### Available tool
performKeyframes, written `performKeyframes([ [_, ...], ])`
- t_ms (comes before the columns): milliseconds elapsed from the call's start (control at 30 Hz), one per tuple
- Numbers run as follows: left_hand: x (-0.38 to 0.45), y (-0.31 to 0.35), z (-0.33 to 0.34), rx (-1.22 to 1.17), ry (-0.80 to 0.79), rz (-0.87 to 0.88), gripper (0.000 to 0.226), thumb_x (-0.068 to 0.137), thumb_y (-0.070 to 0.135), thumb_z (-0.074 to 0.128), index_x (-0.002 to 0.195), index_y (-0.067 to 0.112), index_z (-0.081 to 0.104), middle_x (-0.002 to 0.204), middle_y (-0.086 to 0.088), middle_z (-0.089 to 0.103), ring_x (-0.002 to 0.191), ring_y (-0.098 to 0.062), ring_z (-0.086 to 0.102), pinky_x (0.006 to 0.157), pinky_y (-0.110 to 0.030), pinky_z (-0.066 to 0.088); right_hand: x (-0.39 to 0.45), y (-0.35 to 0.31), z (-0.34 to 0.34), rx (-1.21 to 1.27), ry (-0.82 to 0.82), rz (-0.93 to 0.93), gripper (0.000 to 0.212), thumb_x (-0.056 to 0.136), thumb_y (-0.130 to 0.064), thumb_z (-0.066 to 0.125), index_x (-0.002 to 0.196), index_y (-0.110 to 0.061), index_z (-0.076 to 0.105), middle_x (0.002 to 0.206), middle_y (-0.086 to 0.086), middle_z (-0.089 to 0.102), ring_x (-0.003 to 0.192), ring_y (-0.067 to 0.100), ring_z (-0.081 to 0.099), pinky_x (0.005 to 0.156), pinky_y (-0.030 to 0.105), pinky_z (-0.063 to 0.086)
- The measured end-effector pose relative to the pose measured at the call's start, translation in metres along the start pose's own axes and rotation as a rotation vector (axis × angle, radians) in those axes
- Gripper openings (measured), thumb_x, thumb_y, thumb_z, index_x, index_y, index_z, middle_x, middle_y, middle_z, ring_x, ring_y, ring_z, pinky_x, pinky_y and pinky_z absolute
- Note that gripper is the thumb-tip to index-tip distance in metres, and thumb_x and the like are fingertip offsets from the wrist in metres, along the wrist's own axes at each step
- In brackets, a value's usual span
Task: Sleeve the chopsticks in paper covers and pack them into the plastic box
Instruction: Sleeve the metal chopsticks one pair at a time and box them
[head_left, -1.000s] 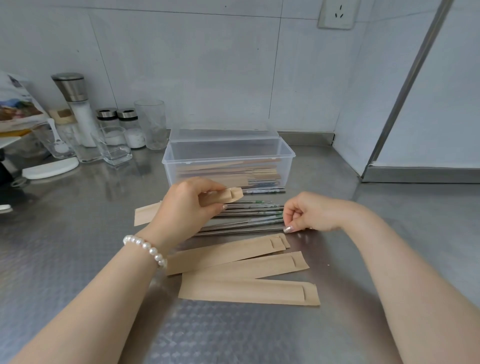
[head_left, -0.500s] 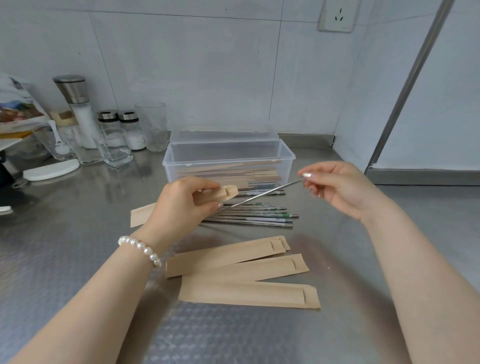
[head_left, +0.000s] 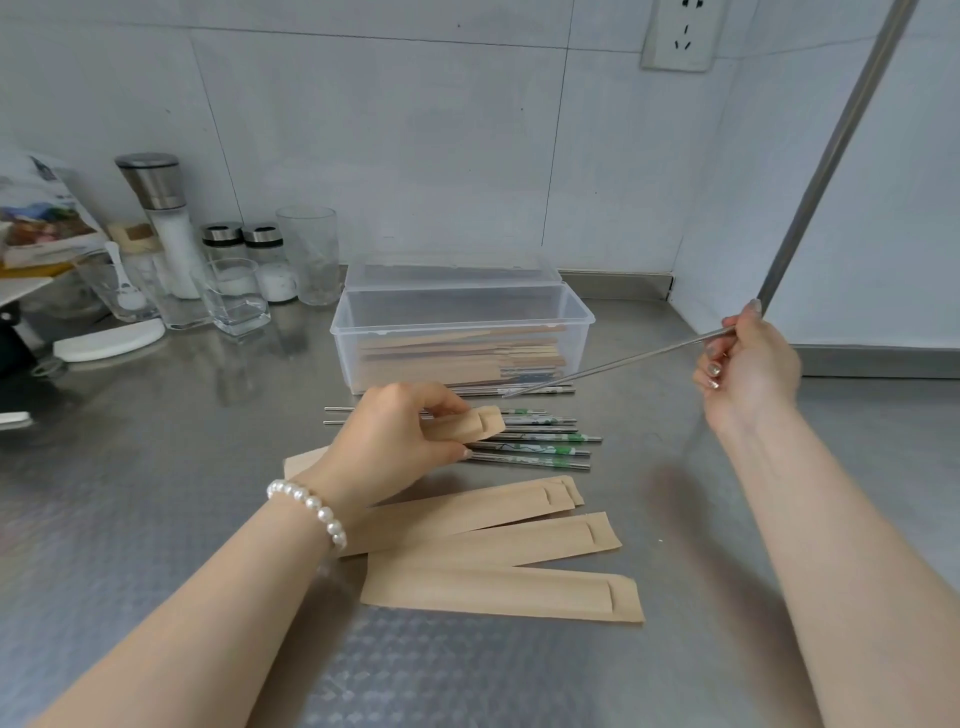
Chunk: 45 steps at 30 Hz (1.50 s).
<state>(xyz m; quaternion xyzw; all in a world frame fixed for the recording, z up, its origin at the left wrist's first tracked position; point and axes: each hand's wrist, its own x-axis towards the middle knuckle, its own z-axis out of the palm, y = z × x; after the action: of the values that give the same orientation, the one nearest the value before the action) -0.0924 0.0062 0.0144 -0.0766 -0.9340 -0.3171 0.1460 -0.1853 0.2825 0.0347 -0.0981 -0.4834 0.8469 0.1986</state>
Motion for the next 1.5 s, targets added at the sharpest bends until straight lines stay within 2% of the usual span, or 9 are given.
performKeyframes([
  [133, 0.000, 0.001, 0.001, -0.007, -0.012, 0.012, 0.032, 0.063, 0.020, 0.081, 0.093, 0.025, 0.068, 0.080, 0.015, 0.059, 0.068, 0.003, 0.050, 0.065, -0.004, 0.035, -0.001, 0.002, 0.001, -0.030, 0.005, -0.027, 0.032, 0.098, -0.032, 0.042, 0.069, -0.016, 0.043, 0.035, -0.005, 0.037, 0.030, 0.009, 0.023, 0.037, 0.014, 0.015],
  [300, -0.001, 0.001, 0.000, 0.005, 0.011, 0.036, 0.032, 0.065, 0.020, 0.080, 0.094, 0.024, 0.068, 0.080, 0.014, 0.061, 0.078, -0.006, 0.054, 0.068, -0.014, 0.038, -0.001, 0.003, 0.002, -0.040, -0.013, -0.018, 0.032, 0.097, -0.033, 0.042, 0.070, -0.016, 0.044, 0.035, -0.004, 0.037, 0.030, 0.010, 0.023, 0.037, 0.014, 0.015],
  [567, 0.000, 0.001, 0.001, -0.017, 0.044, 0.017, 0.031, 0.066, 0.019, 0.079, 0.095, 0.025, 0.068, 0.076, 0.019, 0.056, 0.072, -0.006, 0.052, 0.071, -0.019, 0.038, -0.006, 0.005, 0.005, -0.049, -0.059, -0.027, 0.032, 0.097, -0.030, 0.044, 0.070, -0.014, 0.045, 0.035, -0.004, 0.038, 0.030, 0.010, 0.024, 0.036, 0.014, 0.015],
  [700, 0.000, 0.001, 0.001, -0.033, 0.095, 0.034, 0.032, 0.066, 0.019, 0.080, 0.095, 0.025, 0.069, 0.076, 0.018, 0.056, 0.067, -0.003, 0.050, 0.072, -0.023, 0.042, -0.011, 0.010, 0.009, -0.095, -0.230, 0.139, 0.025, 0.094, -0.025, 0.050, 0.072, -0.013, 0.051, 0.039, -0.004, 0.042, 0.034, 0.009, 0.028, 0.037, 0.014, 0.016],
  [867, 0.000, 0.000, -0.001, -0.057, 0.125, 0.049, 0.033, 0.065, 0.016, 0.080, 0.095, 0.023, 0.070, 0.076, 0.023, 0.057, 0.075, -0.005, 0.055, 0.070, -0.009, 0.039, -0.028, 0.015, 0.015, -0.354, -0.562, 0.289, 0.010, 0.073, -0.019, 0.064, 0.071, -0.008, 0.063, 0.044, -0.002, 0.045, 0.038, 0.009, 0.031, 0.038, 0.018, 0.017],
  [1000, 0.001, 0.000, 0.000, -0.052, 0.110, 0.055, 0.034, 0.064, 0.015, 0.081, 0.096, 0.021, 0.070, 0.082, 0.013, 0.062, 0.077, -0.005, 0.055, 0.070, -0.003, 0.037, -0.039, 0.018, 0.019, -0.566, -0.740, 0.334, 0.027, 0.059, -0.021, 0.070, 0.079, -0.003, 0.065, 0.047, -0.001, 0.047, 0.041, 0.008, 0.033, 0.041, 0.019, 0.020],
  [1100, 0.000, 0.002, 0.001, -0.046, 0.108, 0.064, 0.035, 0.063, 0.014, 0.081, 0.096, 0.020, 0.071, 0.081, 0.011, 0.062, 0.074, -0.006, 0.054, 0.069, -0.003, 0.036, -0.044, 0.022, 0.022, -0.614, -0.811, 0.348, 0.030, 0.057, -0.020, 0.071, 0.079, 0.000, 0.066, 0.047, 0.001, 0.048, 0.042, 0.010, 0.034, 0.041, 0.018, 0.022],
  [1233, -0.001, 0.003, 0.001, -0.041, 0.102, 0.063, 0.034, 0.063, 0.014, 0.081, 0.096, 0.020, 0.071, 0.076, 0.017, 0.056, 0.068, 0.007, 0.050, 0.067, 0.000, 0.034, -0.048, 0.027, 0.025, -0.621, -0.849, 0.322, 0.020, 0.056, -0.019, 0.072, 0.071, -0.007, 0.071, 0.047, 0.000, 0.049, 0.043, 0.009, 0.036, 0.039, 0.016, 0.024],
  [1500, 0.000, 0.001, 0.002, -0.031, 0.108, 0.065, 0.035, 0.064, 0.015, 0.081, 0.097, 0.021, 0.070, 0.083, 0.012, 0.061, 0.078, -0.007, 0.055, 0.074, -0.016, 0.039, -0.052, 0.029, 0.027, -0.676, -0.881, 0.254, 0.027, 0.059, -0.025, 0.071, 0.082, -0.011, 0.072, 0.050, -0.002, 0.054, 0.047, 0.006, 0.044, 0.045, 0.018, 0.026],
])
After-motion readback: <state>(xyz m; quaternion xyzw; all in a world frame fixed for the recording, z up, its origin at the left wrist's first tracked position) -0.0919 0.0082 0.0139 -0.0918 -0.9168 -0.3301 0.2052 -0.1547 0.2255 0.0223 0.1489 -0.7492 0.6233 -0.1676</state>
